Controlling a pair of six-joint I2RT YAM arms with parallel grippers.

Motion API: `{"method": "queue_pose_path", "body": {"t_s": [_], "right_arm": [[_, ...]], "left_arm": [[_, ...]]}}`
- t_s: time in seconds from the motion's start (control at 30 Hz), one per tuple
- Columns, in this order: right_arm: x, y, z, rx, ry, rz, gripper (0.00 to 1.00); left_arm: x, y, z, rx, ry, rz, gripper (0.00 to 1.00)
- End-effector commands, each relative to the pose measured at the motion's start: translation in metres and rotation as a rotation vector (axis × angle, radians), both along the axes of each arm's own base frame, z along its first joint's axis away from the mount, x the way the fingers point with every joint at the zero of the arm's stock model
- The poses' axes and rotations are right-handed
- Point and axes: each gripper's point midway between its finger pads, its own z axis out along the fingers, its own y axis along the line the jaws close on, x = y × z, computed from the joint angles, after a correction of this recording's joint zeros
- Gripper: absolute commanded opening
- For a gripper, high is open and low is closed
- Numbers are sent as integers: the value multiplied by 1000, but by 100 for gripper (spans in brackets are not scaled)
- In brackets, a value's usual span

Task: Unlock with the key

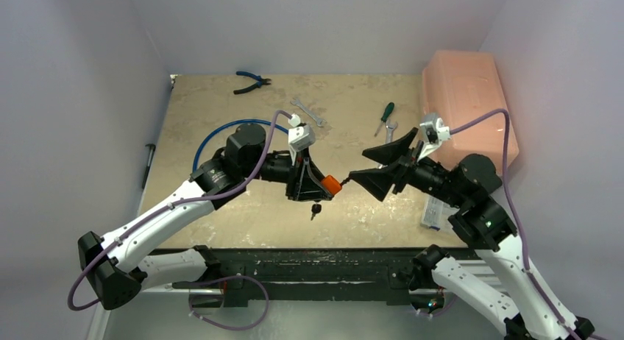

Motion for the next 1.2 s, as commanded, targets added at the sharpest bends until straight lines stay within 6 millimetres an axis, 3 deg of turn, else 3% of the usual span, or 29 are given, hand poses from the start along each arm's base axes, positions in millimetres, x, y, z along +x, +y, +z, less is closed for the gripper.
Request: {"method": "queue_pose_path", "body": {"t_s": [0.0, 0.23, 0.37, 0.63, 0.77, 0.87, 0.97, 1.17], "right_arm": [[-12, 14, 15, 20, -66, 121, 81], [-9, 27, -5, -13, -1, 190, 61], [-11, 27, -7, -1, 7, 197, 48], [-8, 27, -17, -8, 44, 184, 33], [-6, 28, -19, -6, 62, 178, 21], [-7, 29, -21, -8, 77, 187, 28], [-6, 32, -25, -16, 96, 205, 49], [-7, 39, -32, 0, 125, 244, 54]], "left_arm": [[-15, 5, 55, -149, -91, -61, 0], [-13, 4, 61, -171, -105, -50, 0], [-10, 3, 65, -181, -115, -37, 0], [-1, 4, 67, -184, -125, 10, 0], [4, 5, 67, -184, -131, 45, 0], [7, 5, 65, -181, -132, 53, 0], [8, 3, 63, -175, -125, 55, 0], [11, 1, 66, -195, -146, 55, 0]]}}
